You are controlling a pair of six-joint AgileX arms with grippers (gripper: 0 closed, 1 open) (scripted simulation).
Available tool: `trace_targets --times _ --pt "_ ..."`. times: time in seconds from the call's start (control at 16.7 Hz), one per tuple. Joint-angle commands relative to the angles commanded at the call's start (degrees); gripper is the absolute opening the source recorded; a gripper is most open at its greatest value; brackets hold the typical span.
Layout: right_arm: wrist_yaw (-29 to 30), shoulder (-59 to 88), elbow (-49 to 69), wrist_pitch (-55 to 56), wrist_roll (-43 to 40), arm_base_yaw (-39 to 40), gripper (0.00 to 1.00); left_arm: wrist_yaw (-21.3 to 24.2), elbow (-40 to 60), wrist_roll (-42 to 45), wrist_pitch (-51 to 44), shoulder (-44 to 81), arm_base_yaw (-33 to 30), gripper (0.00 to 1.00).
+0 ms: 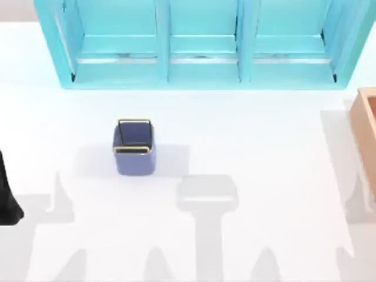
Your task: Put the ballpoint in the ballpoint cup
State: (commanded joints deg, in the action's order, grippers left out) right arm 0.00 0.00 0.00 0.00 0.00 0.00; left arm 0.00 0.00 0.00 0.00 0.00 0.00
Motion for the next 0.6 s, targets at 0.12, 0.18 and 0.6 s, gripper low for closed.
trace_targets --times 0.12,0.18,0.6 --pt "0.00 0.00 0.00 0.00 0.00 0.00 1.00 0.01 0.01 -0.01 -0.01 0.02 0.01 1.00" --pt "0.00 0.00 0.00 0.00 0.00 0.00 1.00 0.24 0.45 -0.24 -0.35 0.60 0.34 1.00" --pt "0.00 0.00 0.00 0.00 0.00 0.00 1.00 7.57 14.10 -6.67 -9.08 21.56 9.26 1.00"
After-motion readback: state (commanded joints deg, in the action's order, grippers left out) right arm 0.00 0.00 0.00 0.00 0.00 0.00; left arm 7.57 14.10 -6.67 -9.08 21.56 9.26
